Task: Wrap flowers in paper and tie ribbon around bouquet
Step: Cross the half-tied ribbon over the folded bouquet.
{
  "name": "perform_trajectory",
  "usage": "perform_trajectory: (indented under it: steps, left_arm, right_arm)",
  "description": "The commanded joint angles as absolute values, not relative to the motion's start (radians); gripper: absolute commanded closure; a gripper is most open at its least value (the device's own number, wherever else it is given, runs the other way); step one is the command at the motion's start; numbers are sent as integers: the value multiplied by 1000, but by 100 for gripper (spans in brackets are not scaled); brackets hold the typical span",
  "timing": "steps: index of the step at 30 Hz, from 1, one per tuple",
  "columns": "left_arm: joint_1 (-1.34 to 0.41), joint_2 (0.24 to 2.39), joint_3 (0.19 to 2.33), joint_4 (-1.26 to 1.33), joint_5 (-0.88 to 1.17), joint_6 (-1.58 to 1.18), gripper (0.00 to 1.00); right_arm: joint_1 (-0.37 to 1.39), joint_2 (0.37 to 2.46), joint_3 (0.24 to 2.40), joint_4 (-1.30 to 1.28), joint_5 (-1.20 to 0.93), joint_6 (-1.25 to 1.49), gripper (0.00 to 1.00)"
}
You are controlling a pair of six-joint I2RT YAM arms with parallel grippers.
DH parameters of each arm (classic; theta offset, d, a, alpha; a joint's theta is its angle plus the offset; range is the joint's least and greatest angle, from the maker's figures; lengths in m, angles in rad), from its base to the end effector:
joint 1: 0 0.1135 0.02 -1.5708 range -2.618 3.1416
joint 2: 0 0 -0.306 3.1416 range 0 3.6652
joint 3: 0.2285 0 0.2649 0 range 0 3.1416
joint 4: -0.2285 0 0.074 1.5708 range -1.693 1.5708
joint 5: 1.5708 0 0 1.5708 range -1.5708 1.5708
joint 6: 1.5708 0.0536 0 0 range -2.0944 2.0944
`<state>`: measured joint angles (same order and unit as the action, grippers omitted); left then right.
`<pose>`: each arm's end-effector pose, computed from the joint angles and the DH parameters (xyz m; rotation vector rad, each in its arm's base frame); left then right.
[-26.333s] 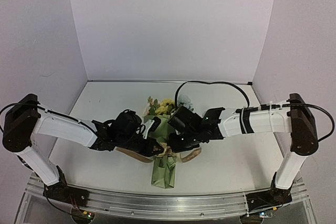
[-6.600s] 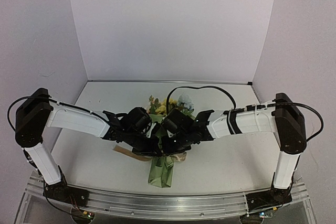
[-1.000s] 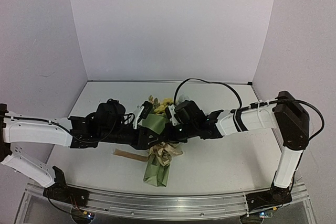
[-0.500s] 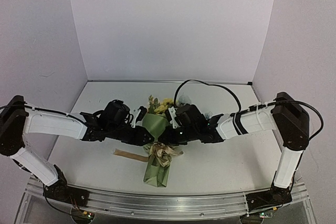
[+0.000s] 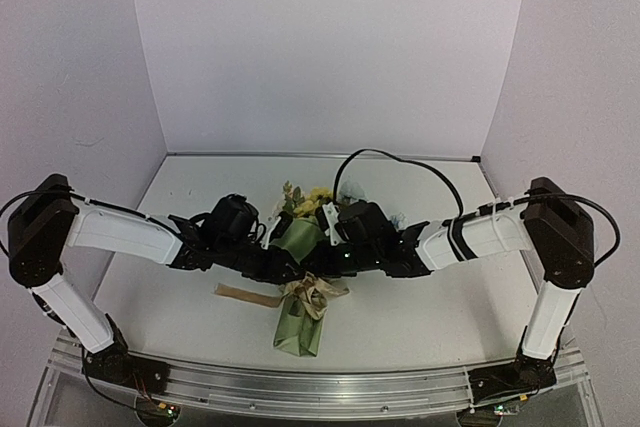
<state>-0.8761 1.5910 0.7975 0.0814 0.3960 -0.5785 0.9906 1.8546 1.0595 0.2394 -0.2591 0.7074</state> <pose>0.2039 -0.2770 0.1969 0.6004 2.4490 -1.1406 0.2276 0.3722 0.1987 -0.5065 2.3315 1.1982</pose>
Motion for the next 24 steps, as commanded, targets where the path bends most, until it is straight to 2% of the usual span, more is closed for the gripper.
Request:
perform_trajectory:
  steps: [1,10,19,24]
  left_arm:
    - [-878,1617,850,78,401,-574,65]
    - [-913,1586,828,22,325,-560,64]
    - [-895,1444,794,75,340,-572,55]
    - [-883,1441,794,68,318,-573,56]
  right_arm:
    - [998,1799,1054,287,-237,703,100]
    - [999,1809,1063,291,-243,708,100]
    - [1000,1810,1062,291,-247,705,100]
    - [1003,1812,1065,291,-245,707,100]
